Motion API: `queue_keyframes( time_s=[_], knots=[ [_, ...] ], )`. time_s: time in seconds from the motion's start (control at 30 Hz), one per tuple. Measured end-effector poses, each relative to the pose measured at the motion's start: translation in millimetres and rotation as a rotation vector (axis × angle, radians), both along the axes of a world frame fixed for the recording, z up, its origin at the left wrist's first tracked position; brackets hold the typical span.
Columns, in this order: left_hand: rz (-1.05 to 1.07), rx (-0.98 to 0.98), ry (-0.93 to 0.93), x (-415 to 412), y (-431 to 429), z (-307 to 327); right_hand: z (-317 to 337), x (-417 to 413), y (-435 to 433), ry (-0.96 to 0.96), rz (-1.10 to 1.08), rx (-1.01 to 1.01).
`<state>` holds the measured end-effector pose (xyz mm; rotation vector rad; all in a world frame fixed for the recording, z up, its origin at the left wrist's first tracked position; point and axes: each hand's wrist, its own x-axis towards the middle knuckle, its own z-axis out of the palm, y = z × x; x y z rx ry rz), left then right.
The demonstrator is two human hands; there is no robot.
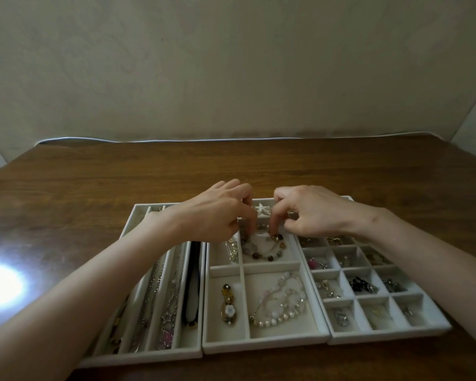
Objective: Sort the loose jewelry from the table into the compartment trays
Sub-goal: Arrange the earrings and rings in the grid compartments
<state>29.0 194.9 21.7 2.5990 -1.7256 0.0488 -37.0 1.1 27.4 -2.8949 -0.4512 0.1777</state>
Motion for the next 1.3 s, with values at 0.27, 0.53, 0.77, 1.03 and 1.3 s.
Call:
queue_keyframes(
  time_s=[0.27, 0.53, 0.77, 1.03, 1.3],
  knots=[
    [-0.004, -0.029, -0.082, -2, 1, -1, 4, 0, 5, 0.153, 0.011, 0.146],
    [-0.03, 0.022, 0.253, -7, -1, 7, -4, 5, 5, 0.008, -0.041, 0.074],
    [-0.015, 0.048, 0.097, -7, -1, 5, 1, 2, 5, -0.082, -0.031, -0.098],
    [-0.022, -0.07, -0.055, -1, 0, -3, 4, 0, 4, 0.042, 0.007, -0.044],
    [-0.031, -0.092, -0.085, -1, 1, -4, 2, 6, 11, 0.069, 0.024, -0.065]
  ],
)
